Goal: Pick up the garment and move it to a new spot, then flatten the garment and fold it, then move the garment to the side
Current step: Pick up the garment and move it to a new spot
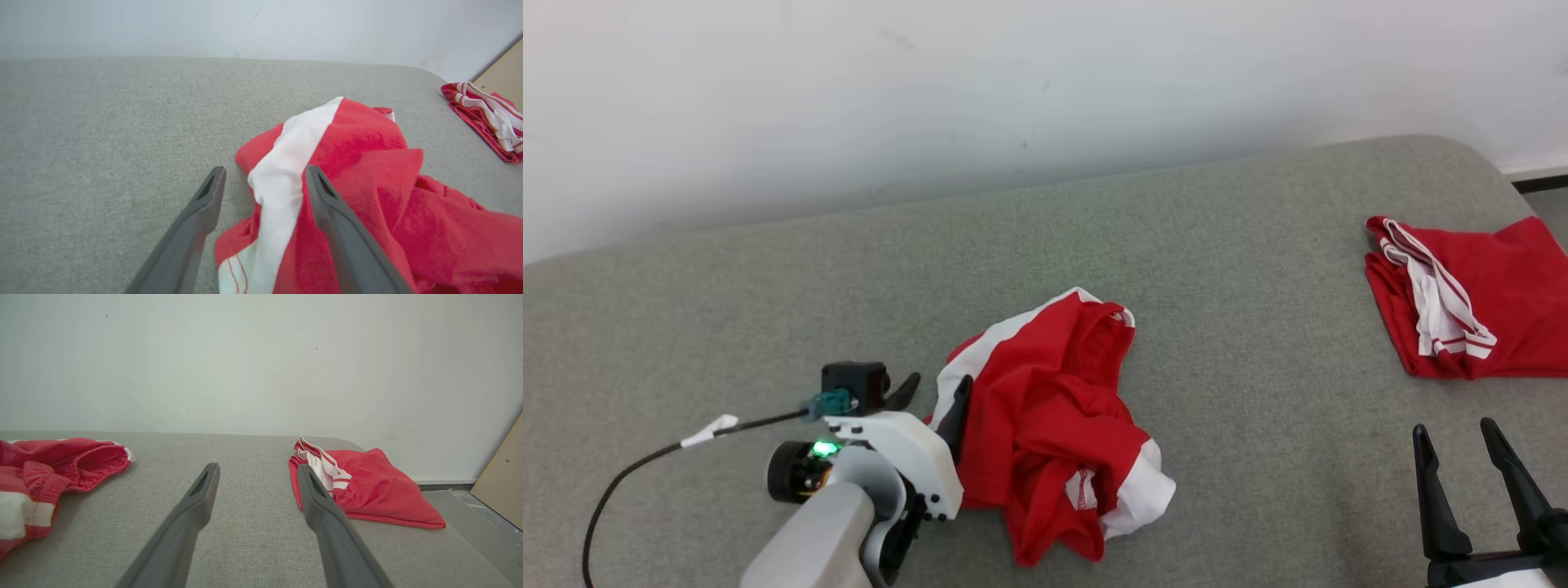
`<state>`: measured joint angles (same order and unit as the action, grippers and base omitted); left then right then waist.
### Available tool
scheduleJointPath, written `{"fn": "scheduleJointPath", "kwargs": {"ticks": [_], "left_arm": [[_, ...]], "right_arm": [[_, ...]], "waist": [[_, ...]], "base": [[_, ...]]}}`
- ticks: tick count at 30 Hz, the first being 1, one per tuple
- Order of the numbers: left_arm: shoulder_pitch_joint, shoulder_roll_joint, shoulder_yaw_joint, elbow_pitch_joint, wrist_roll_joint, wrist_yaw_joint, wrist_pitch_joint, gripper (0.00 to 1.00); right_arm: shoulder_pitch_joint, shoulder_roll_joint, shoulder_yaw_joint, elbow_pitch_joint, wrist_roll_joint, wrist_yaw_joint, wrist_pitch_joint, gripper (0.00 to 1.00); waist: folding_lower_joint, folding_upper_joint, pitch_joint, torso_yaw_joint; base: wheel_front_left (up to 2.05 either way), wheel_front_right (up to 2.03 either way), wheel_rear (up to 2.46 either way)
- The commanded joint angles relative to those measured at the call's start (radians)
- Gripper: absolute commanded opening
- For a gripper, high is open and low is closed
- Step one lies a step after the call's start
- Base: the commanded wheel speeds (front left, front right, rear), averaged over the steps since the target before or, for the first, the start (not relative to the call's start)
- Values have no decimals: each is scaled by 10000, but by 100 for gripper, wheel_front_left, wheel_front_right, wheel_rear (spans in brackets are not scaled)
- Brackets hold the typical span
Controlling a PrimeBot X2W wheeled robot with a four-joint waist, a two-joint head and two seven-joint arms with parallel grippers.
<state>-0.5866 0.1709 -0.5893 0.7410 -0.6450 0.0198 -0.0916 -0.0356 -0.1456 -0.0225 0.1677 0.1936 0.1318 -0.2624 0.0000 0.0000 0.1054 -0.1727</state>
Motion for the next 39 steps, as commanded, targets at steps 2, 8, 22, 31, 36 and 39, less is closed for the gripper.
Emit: {"fn": "scheduleJointPath", "kwargs": {"ticks": [2,8,22,31,36,39], "left_arm": [[75,58,-30,70,239,152,-487,100],[645,193,255,-432,309,563,-1463,100],[3744,924,1619,-4689,2256,2309,-1726,100],[6067,396,2800,-6028,3753,2196,-1729,100],[6630,40,3254,-6061,4101,1848,-1730,100],[6863,-198,3591,-6073,4345,1604,-1730,100]], "right_arm": [[172,-71,-28,13,-23,-24,-26,100],[426,-107,-268,-135,-60,-24,-26,100],[957,13,-651,-180,-366,-24,-26,100],[1207,172,-389,159,-432,-24,-26,100],[1267,204,-297,341,-447,-24,-26,100],[1342,247,-299,416,-432,-24,-26,100]], "waist": [[0,0,-195,66],[0,0,-603,254],[0,0,-1097,1016],[0,0,-1291,1272],[0,0,-1419,1317],[0,0,-1477,1358]], "base": [[0,0,0],[0,0,0],[0,0,0],[0,0,0],[0,0,0],[0,0,0]]}}
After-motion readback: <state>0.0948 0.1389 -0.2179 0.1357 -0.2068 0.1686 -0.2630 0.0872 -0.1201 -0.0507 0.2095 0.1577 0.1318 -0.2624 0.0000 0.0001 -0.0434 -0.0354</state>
